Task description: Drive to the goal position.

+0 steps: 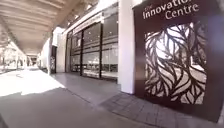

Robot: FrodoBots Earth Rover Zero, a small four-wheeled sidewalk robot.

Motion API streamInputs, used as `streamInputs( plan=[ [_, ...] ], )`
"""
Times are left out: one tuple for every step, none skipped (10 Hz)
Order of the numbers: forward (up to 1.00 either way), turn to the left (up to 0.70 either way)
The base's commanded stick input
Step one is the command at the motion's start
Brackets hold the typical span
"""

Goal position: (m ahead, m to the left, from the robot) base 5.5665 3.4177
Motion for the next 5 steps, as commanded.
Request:
streamInputs(
  plan=[
    [0.0,0.7],
    [0.0,0.7],
    [0.0,0.7],
    [0.0,0.7],
    [0.0,0.7]
  ],
)
